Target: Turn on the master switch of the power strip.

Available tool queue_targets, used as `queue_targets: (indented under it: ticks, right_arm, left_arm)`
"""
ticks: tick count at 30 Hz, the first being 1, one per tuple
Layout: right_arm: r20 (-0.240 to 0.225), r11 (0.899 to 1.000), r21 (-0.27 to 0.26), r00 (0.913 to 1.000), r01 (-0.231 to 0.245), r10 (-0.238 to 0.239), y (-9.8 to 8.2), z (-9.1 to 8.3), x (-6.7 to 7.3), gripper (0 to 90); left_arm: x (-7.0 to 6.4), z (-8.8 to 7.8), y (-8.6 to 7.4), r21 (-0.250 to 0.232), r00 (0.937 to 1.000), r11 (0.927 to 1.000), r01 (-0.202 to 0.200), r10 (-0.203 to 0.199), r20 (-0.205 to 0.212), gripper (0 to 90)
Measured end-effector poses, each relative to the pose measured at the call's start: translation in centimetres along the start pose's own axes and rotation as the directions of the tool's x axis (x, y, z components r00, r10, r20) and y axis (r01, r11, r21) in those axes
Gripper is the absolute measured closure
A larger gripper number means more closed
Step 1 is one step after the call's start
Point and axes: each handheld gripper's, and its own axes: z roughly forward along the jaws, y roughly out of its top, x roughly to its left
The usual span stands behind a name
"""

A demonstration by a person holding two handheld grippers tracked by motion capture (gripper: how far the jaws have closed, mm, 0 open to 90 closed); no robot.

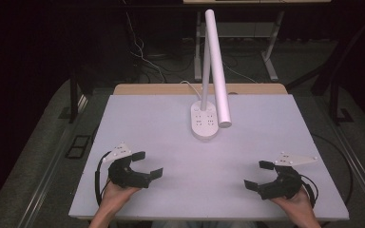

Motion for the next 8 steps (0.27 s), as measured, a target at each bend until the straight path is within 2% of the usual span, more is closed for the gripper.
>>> queue_targets:
  ticks: [6,8]
  right_arm:
    - [-0.001,1.0,0.0,1.0,0.001,-0.001,-0.1,0.1,0.1,0.2]
    - [-0.003,1.0,0.003,1.0,-0.001,0.001,-0.1,0.1,0.1,0.2]
  left_arm:
    - [0.4,0.0,-1.9,-0.041,0.9997,0.9989,0.024,-0.024,-0.006,0.8]
    - [0.5,0.1,-2.2,-0.058,0.9998,0.9983,0.012,-0.013,-0.013,2.3]
